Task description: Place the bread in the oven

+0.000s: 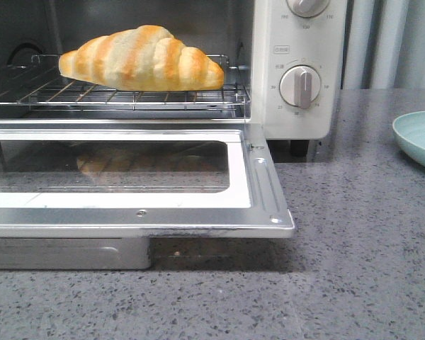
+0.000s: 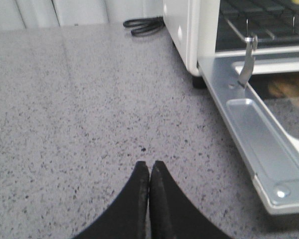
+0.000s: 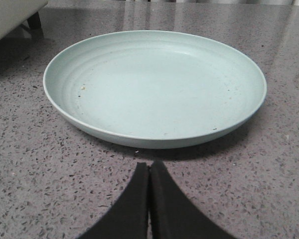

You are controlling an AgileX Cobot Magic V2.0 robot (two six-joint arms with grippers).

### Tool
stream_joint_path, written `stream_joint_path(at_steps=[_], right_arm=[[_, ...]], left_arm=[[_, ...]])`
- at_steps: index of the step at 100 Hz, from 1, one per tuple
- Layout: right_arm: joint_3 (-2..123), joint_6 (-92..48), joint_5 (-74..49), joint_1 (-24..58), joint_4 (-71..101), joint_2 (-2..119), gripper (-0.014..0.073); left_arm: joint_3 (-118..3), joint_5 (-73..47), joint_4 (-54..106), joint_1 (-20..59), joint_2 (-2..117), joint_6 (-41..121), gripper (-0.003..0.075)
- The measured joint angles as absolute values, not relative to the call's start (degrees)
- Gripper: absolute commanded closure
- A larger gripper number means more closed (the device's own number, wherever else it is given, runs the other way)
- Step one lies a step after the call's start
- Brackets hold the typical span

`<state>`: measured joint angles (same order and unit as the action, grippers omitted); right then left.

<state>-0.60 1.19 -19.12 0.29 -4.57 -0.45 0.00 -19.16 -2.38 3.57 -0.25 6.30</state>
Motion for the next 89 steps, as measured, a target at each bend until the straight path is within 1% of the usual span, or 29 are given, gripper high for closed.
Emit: stream_joint_path(at_steps=[89], right_arm=[[-0.60, 1.19, -19.12, 0.29, -4.57, -0.45, 0.0642]], left_arm=[[0.00, -19.50, -0.97, 3.67, -0.25, 7.05, 0.0741]])
